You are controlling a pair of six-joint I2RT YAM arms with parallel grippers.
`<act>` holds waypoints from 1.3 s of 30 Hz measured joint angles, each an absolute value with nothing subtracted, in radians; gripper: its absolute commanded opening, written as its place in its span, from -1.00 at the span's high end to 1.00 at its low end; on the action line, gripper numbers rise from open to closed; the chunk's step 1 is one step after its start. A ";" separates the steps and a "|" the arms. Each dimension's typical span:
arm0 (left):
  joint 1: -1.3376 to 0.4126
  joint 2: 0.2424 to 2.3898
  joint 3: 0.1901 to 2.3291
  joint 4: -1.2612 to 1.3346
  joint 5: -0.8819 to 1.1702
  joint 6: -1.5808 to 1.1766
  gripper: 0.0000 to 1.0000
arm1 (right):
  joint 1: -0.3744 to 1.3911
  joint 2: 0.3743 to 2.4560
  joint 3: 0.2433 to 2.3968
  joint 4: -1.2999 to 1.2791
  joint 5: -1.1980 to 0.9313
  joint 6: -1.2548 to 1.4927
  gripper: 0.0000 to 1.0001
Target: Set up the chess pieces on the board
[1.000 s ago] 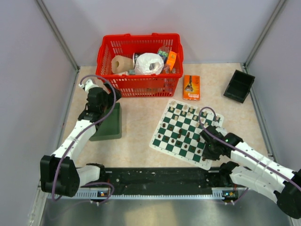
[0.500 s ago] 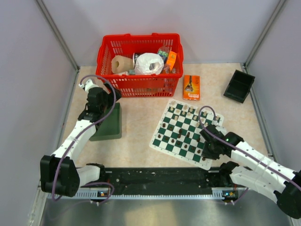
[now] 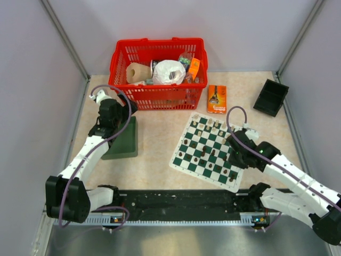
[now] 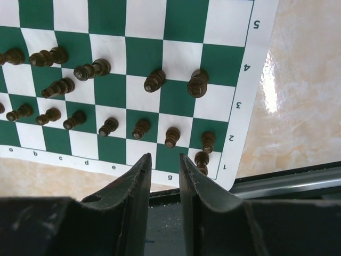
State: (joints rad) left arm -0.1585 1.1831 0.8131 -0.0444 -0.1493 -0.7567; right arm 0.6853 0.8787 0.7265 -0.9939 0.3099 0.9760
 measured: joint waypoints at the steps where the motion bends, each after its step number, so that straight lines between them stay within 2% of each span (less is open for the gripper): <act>1: -0.159 1.183 0.813 -0.044 -0.149 -0.757 -0.97 | 0.685 0.882 0.727 -0.995 0.313 0.976 0.46; 15: -0.159 1.183 0.813 -0.044 -0.149 -0.757 -0.96 | 0.685 0.870 0.595 -1.020 0.193 0.973 0.49; 21: -0.159 1.183 0.813 -0.044 -0.149 -0.757 -0.96 | 0.685 0.931 0.595 -1.018 0.184 0.973 0.51; 39: -0.159 1.183 0.813 -0.044 -0.149 -0.757 -0.96 | 0.685 0.945 0.582 -1.010 0.181 0.971 0.39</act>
State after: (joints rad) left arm -0.1585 1.1831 0.8131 -0.0441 -0.1490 -0.7574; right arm 0.6853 0.9451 0.5819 -1.0096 0.1806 0.9714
